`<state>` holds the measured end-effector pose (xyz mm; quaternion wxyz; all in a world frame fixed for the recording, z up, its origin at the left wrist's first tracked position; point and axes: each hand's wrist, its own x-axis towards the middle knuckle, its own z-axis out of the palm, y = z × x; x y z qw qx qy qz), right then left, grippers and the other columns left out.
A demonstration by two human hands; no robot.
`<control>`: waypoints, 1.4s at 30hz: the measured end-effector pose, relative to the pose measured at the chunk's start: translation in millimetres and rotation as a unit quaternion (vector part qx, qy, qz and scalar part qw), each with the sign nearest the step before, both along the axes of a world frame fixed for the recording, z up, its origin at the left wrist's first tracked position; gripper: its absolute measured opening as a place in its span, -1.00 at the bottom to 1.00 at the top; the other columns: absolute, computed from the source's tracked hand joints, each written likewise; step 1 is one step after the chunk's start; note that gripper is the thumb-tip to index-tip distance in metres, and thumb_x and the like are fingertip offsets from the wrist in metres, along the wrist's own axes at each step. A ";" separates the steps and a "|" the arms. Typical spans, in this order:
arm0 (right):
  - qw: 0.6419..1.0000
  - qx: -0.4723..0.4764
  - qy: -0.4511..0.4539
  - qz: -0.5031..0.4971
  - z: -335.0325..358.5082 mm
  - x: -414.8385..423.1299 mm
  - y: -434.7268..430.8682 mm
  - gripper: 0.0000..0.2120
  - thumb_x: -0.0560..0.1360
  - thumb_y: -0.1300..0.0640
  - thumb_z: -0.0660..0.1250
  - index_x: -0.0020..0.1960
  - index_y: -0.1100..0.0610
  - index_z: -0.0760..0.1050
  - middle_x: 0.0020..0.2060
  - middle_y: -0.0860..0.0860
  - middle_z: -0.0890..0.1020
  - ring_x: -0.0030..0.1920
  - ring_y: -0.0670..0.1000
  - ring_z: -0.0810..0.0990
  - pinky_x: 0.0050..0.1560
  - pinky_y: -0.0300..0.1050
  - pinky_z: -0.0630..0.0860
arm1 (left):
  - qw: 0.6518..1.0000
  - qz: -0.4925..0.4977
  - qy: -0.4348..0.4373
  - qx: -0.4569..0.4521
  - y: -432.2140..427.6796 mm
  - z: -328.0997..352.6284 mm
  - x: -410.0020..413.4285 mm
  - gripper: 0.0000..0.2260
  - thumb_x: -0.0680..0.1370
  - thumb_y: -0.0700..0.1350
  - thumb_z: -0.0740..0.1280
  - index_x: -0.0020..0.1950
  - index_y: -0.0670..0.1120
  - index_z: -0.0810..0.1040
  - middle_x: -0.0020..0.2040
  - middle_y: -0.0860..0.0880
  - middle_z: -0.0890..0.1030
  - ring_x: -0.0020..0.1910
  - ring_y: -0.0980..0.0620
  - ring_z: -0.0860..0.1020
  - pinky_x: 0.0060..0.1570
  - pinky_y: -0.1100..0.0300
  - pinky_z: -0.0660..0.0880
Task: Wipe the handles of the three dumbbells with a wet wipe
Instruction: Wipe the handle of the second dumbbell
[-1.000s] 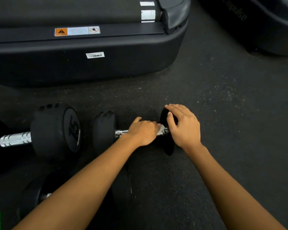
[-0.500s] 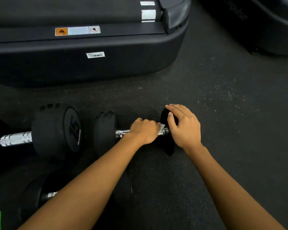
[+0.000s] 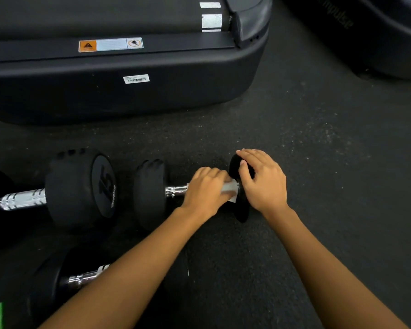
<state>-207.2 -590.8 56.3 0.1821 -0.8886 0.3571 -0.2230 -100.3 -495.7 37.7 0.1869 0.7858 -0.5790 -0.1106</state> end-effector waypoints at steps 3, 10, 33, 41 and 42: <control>1.000 0.002 0.002 0.000 0.1 0.1 -1.3 -0.54 0.51 -0.06 0.00 0.22 0.07 0.53 0.19 -0.04 0.58 0.28 -0.04 0.45 0.29 -0.04 0.37 | 0.999 0.006 -0.029 -0.036 -2.9 -2.7 -14.1 -0.70 0.36 -0.07 0.48 0.01 -0.14 0.53 -0.05 -0.09 0.57 -0.04 -0.08 0.51 0.08 0.08 0.39; 1.000 0.002 0.001 -0.002 -0.4 -0.7 -0.6 -0.61 0.53 0.00 0.07 0.23 0.08 0.53 0.18 -0.03 0.58 0.27 -0.03 0.46 0.29 -0.06 0.36 | 0.995 0.022 -0.062 -0.074 9.3 -7.7 -10.4 -0.68 0.25 -0.13 0.56 -0.10 -0.13 0.53 -0.15 -0.07 0.56 -0.17 -0.05 0.52 -0.08 0.10 0.49; 1.000 0.006 -0.001 0.002 0.4 -0.9 -0.7 -0.59 0.53 -0.03 0.04 0.23 0.06 0.53 0.19 -0.04 0.58 0.27 -0.06 0.45 0.24 -0.05 0.42 | 0.993 0.031 -0.057 -0.095 14.5 -13.8 -5.3 -0.74 0.43 -0.07 0.44 0.10 -0.10 0.63 -0.06 -0.05 0.59 -0.08 -0.05 0.55 -0.10 0.07 0.48; 1.000 0.015 0.007 -0.002 4.3 1.0 -1.3 -0.62 0.53 0.01 0.09 0.23 0.07 0.53 0.19 -0.03 0.58 0.27 -0.04 0.45 0.24 -0.05 0.41 | 0.998 0.063 -0.008 0.021 -7.0 -9.5 -2.2 -0.68 0.62 0.06 0.12 0.06 -0.05 0.60 -0.07 -0.04 0.64 -0.03 -0.03 0.57 0.08 0.11 0.35; 1.000 0.016 0.005 -0.002 4.2 1.0 -1.0 -0.62 0.53 0.01 0.09 0.22 0.08 0.53 0.19 -0.03 0.58 0.27 -0.04 0.45 0.24 -0.05 0.40 | 0.998 0.052 -0.009 0.014 -5.9 -10.1 -4.7 -0.70 0.62 0.05 0.11 0.07 -0.04 0.59 -0.05 -0.03 0.64 -0.02 -0.02 0.56 0.09 0.11 0.34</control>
